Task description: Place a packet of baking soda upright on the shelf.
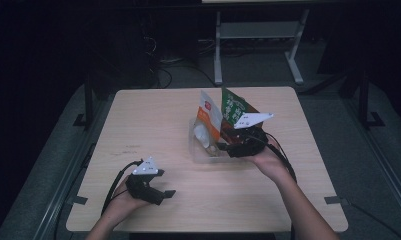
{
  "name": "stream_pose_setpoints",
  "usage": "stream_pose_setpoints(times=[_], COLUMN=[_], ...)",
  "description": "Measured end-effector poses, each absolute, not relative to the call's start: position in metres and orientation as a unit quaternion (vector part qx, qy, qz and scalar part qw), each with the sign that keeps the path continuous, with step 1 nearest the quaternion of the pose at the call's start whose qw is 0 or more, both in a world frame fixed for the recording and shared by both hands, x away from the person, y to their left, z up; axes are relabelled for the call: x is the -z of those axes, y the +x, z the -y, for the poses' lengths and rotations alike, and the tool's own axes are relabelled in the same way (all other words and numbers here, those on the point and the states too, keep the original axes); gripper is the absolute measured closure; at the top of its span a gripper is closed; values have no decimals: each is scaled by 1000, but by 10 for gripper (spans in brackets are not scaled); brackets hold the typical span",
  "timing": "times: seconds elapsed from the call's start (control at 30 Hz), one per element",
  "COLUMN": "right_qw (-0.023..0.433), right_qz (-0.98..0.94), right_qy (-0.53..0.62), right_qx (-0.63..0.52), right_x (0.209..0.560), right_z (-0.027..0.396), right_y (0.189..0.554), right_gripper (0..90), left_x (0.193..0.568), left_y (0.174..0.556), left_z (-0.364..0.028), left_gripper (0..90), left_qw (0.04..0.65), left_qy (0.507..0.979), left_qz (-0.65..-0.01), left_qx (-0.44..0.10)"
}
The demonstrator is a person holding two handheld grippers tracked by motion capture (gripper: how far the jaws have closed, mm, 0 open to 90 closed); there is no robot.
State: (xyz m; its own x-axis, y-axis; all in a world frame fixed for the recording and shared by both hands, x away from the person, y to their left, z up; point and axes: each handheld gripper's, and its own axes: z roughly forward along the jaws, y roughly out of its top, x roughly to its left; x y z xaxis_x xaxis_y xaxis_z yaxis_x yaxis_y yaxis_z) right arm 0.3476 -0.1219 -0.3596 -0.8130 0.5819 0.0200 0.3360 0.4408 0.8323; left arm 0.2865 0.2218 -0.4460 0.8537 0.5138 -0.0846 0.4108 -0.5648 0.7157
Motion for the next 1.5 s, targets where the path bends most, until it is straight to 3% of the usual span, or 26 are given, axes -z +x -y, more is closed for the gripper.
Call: stream_pose_setpoints(times=[0.67, 1.03, 1.5], right_qw=[133, 135, 104], right_qz=[-834, -851, -878], right_qy=[256, 255, 239], right_qx=[-470, -439, -402], right_x=[390, 416, 441], right_z=[157, 158, 158], right_y=[309, 291, 286], right_gripper=[296, 246, 208], left_x=[447, 449, 458], left_y=[284, 281, 273], left_z=[-218, -210, -195], left_gripper=[136, 136, 136], left_qw=[384, 375, 367], left_qy=[890, 899, 914], left_qz=[-237, -217, -171], left_qx=[-68, -59, -21])
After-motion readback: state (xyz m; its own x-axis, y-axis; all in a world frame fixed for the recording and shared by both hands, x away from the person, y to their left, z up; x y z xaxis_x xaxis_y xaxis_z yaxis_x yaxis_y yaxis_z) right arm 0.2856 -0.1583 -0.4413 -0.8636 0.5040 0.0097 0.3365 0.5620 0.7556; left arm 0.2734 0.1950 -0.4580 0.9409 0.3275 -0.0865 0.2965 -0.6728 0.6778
